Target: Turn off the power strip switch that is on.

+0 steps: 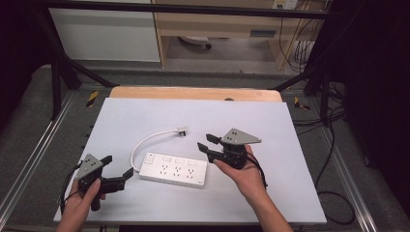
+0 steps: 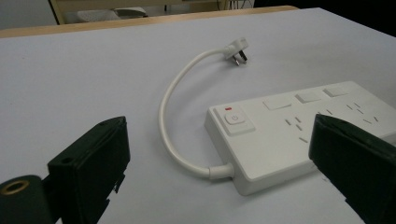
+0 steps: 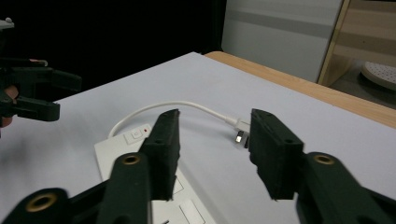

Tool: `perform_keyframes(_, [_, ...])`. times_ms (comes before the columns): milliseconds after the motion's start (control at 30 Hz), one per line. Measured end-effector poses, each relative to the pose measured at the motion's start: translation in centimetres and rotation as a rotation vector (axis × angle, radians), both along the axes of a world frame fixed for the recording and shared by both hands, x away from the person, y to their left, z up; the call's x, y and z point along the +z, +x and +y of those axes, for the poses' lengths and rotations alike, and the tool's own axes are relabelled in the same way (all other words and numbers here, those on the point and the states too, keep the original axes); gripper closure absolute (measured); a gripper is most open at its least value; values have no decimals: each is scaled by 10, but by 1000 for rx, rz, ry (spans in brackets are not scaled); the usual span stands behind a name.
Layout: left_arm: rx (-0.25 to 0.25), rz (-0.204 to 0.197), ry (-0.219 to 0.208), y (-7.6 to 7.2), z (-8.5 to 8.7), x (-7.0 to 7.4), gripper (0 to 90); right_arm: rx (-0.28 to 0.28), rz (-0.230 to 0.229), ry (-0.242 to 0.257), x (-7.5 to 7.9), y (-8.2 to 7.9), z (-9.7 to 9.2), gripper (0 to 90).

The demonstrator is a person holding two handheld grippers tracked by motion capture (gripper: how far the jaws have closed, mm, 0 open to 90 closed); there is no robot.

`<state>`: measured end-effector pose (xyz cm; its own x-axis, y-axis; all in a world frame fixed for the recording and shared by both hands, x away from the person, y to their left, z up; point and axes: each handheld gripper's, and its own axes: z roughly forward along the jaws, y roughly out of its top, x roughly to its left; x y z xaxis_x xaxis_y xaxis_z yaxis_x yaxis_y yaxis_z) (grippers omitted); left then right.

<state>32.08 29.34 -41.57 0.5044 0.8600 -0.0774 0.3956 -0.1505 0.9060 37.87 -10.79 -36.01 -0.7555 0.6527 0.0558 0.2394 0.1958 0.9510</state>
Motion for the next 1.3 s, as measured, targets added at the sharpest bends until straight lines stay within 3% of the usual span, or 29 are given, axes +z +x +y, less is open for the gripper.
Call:
perform_keyframes(33, [0,0,1,0,0,0,52,0,0,0,0,0,0,585])
perform_keyframes(100, [0,0,2,0,0,0,51,7,-8,6,-2,1,5,683])
perform_keyframes(133, [0,0,3,0,0,0,51,7,-8,6,-2,1,5,683])
perform_keyframes(167, [-1,0,3,0,0,0,51,10,-14,10,-4,2,7,745])
perform_keyframes(267, [-1,-1,5,0,0,0,52,12,-20,20,-6,4,10,821])
perform_keyframes(433, [-1,-1,5,0,0,0,52,25,-19,23,-9,6,17,882])
perform_keyframes(1300, [-6,-3,15,0,-1,0,51,49,40,50,-25,16,40,900])
